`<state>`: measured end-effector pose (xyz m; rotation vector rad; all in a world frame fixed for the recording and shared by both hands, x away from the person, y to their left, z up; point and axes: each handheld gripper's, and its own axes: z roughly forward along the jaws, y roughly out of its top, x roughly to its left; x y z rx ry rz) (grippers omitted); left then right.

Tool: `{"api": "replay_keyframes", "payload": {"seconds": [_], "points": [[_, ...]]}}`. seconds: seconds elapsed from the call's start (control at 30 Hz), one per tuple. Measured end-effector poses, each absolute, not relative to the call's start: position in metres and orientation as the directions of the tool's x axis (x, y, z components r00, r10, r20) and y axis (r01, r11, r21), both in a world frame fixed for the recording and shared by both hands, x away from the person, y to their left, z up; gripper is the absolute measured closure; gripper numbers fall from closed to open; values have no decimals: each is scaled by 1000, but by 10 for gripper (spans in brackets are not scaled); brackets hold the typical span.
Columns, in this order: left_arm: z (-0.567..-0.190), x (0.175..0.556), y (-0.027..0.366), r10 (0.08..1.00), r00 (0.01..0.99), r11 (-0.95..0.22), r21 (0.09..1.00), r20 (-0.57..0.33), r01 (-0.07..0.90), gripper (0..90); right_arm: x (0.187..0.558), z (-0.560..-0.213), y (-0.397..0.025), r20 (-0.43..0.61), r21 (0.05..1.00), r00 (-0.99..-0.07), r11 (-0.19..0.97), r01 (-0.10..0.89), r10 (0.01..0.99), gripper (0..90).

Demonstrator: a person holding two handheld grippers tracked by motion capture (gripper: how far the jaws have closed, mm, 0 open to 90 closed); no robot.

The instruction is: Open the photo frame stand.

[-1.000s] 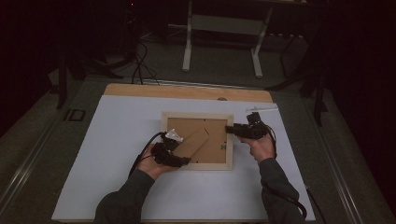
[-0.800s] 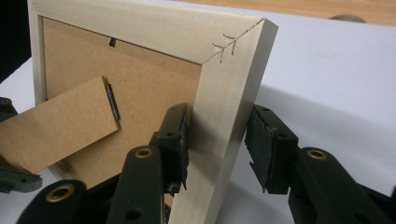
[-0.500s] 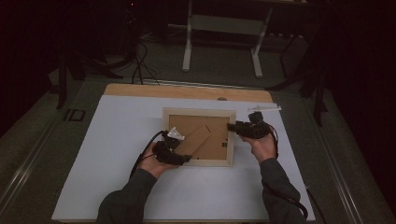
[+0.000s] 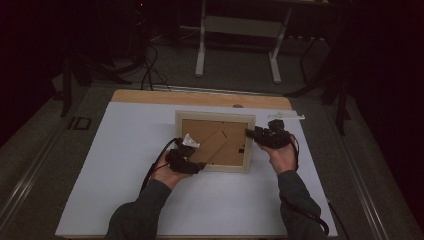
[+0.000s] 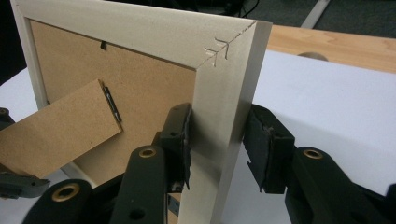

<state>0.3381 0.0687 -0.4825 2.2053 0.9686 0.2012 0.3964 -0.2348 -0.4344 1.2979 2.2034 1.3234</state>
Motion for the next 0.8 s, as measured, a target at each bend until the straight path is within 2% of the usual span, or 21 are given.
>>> {"api": "replay_keyframes", "payload": {"seconds": [0.53,0.8], "points": [[-479,346,63,704,703,-476,670,-98,570,564,391,-432,-239,197,847,-550,142,512,812,624],[-477,350,62,717,692,-471,674,-82,569,575,388,-429,-239,163,861,-560,161,483,812,624]]}}
